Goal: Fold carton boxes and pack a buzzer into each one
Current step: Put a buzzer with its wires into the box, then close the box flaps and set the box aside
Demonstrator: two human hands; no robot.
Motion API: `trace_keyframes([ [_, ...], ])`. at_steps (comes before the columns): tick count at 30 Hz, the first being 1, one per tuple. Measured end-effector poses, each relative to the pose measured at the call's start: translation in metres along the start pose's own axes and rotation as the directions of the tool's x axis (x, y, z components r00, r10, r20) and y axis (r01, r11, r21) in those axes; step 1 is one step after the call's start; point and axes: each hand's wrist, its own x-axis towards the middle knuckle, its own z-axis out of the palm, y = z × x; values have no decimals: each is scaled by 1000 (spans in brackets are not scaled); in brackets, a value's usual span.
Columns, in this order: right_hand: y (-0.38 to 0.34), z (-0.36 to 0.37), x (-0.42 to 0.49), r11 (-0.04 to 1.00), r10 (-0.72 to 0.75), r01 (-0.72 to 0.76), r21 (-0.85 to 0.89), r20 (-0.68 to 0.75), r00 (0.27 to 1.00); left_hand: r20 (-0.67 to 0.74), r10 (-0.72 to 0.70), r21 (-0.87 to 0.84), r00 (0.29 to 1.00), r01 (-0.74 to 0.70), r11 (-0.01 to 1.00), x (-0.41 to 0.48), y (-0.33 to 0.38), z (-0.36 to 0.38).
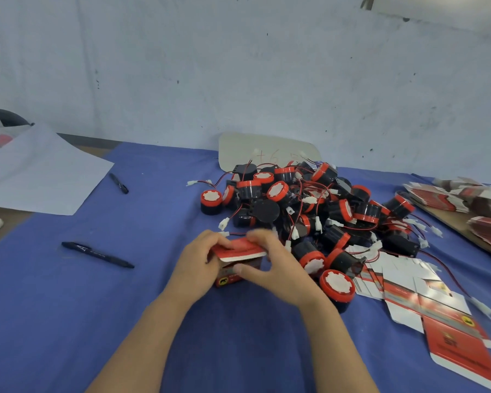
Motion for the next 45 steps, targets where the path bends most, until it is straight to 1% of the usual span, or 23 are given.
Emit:
trace_keyframes([
  [1, 0, -2, 0, 998, -4, 7, -57, 52, 999, 52, -15, -26, 999, 16, 1000, 0, -1, -5],
  [2, -1, -3, 0, 997, 4, 2, -76, 81, 997, 102, -28, -46, 994, 33, 998, -1, -1, -10],
  [5, -1, -8, 1, 998, 47, -44, -37, 106, 993, 223, -44, -74, 974, 62, 995, -3, -1, -16],
  [7, 2, -10, 0, 997, 65, -62, -41, 98, 993, 266, -11, -52, 964, 26, 998, -5, 0, -13],
  [9, 5, -10, 1, 996, 80, -77, -44, 79, 994, 267, -5, 27, 964, -2, 1000, -7, 1, -8],
  [12, 9, -10, 1, 996, 90, -90, 4, 74, 993, 264, 9, 142, 964, -48, 989, -7, 1, -2],
  [15, 13, -12, 1, 998, 68, -69, 9, 68, 995, 281, 32, 261, 959, -109, 959, -6, -1, -1],
  [18, 16, -8, 2, 999, 31, -32, -39, -17, 999, 272, 56, 307, 961, -142, 941, -4, -3, -2],
  [22, 18, -1, 4, 1000, 19, -15, 26, -152, 988, 230, 61, 246, 971, -119, 962, -3, -3, -4],
  [26, 16, 6, 6, 997, 15, 4, 80, -236, 972, 195, 36, 127, 980, -62, 990, -4, 1, -4],
  [32, 15, 11, 8, 999, 24, -15, 33, -298, 954, 135, -39, 52, 990, 32, 998, -4, 4, -1],
  [37, 14, 11, 8, 999, 29, -24, 21, -318, 948, 109, -100, -28, 989, 103, 994, -5, 8, -1],
  [41, 13, 11, 7, 999, 34, -25, 34, -306, 952, 114, -96, -63, 989, 104, 993, -6, 10, -1],
  [42, 13, 10, 7, 997, 50, -34, 62, -275, 960, 124, -86, -80, 989, 96, 992, -6, 12, 0],
  [45, 8, 7, 5, 958, 144, -106, 267, -129, 981, 182, -106, -126, 978, 130, 984, -7, 15, 3],
])
